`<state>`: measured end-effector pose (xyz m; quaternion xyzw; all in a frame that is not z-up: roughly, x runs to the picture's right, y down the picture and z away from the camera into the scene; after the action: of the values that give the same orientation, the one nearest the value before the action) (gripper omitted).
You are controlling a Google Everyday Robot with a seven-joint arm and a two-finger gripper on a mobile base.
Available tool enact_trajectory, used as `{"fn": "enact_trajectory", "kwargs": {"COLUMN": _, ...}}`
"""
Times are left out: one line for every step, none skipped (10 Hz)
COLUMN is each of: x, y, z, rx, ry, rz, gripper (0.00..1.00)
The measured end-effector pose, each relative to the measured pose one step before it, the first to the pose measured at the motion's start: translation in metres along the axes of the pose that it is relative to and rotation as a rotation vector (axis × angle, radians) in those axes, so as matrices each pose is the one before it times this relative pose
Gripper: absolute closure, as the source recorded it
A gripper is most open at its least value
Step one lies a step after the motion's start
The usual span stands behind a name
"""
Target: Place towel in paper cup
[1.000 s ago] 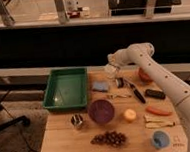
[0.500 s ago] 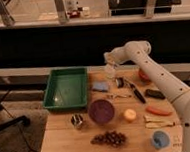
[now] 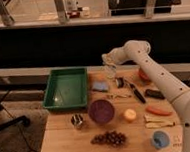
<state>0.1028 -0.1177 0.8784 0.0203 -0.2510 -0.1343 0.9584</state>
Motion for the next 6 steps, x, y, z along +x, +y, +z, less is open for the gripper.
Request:
{"fn": "enact_trajectory", "kwargs": {"x": -0.00233, "y": 0.00043, "z": 0.00047, "rx": -0.00211, "ry": -0.01196, "rz": 0.00541, "gripper": 0.95}}
{"fn": "enact_trajectory", "kwargs": {"x": -0.00262, "y": 0.0001, "z": 0.00128, "rx": -0.00243, "ry": -0.01309, "rz": 0.00651, "gripper": 0.95}}
{"fn": "enact_trajectory", "kwargs": {"x": -0.00158, "y": 0.0023, "z": 0.00399, "rx": -0.0036, "ry": -0.0205, "rz": 0.01564, "gripper": 0.95}}
{"fn": "enact_trajectory", "kwargs": {"x": 0.00127, "y": 0.00304, "z": 0.00321, "rx": -0.00186, "ry": -0.01274, "rz": 0.01473, "gripper": 0.95}}
{"fn": "enact_trajectory", "kwargs": {"x": 0.00225, "y": 0.00097, "z": 0.00072, "rx": 0.0014, "ry": -0.00709, "rz": 0.01175, "gripper": 0.95}}
{"fn": "enact_trajectory", "kwargs": {"x": 0.00242, "y": 0.00182, "z": 0.00159, "rx": 0.00032, "ry": -0.00604, "rz": 0.01039, "gripper": 0.95}}
